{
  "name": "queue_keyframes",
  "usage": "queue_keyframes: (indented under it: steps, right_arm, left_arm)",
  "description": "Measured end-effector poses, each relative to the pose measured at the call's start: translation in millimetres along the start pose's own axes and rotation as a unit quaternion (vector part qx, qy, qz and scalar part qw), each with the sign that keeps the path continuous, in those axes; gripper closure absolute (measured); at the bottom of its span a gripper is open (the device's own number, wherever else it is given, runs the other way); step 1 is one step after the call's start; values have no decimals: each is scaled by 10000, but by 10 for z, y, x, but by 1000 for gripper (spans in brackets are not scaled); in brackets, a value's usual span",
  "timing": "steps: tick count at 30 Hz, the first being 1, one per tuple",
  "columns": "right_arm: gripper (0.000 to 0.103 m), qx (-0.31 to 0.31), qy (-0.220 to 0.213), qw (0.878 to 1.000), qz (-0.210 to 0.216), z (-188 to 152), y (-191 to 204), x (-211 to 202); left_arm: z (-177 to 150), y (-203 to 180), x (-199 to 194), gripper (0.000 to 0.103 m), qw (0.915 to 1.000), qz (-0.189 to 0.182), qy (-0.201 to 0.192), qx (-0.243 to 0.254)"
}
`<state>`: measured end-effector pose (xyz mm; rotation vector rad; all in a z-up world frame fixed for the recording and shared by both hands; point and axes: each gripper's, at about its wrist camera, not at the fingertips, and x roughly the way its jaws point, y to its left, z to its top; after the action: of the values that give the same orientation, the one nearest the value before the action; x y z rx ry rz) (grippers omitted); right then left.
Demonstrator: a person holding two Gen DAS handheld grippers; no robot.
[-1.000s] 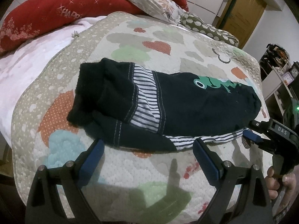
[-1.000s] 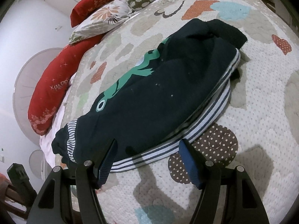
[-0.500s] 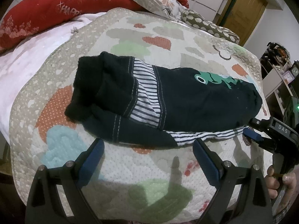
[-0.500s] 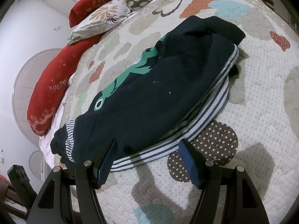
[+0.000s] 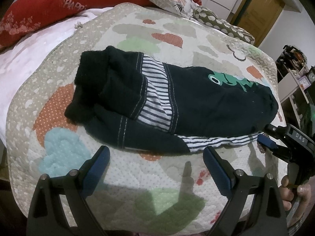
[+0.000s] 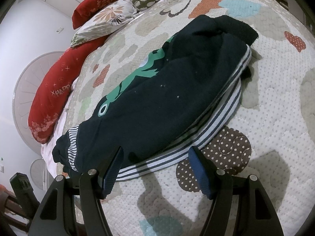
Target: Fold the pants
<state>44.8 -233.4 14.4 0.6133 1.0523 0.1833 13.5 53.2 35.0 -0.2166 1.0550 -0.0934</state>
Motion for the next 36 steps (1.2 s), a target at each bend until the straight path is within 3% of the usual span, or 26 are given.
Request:
queue_keyframes:
  steps: [6, 10, 14, 22, 26, 36]
  right_arm:
    - [30, -12, -35, 10000, -20, -9, -22, 20]
    - [30, -79, -49, 9999, -62, -14, -24, 33]
    - [29, -113, -46, 9999, -97, -18, -7, 44]
    - [25, -133, -97, 9999, -38, -46, 13, 60]
    - [25, -46, -92, 9999, 108, -43, -27, 51]
    - [25, -236, -98, 9997, -18, -59, 0, 53]
  left_arm:
    - [1, 43, 34, 8, 9999, -85, 77, -94]
    - [43, 179, -63, 8, 9976, -548, -74, -425]
    - [125, 438, -180, 8, 9852, -1348, -222, -1036]
    - [196, 631, -158, 8, 9659, -2052, -87, -1578]
    - [231, 636, -73, 8, 9478, -2565, 171, -1888]
    - [346, 342, 2, 9, 9222, -3406, 466, -1770]
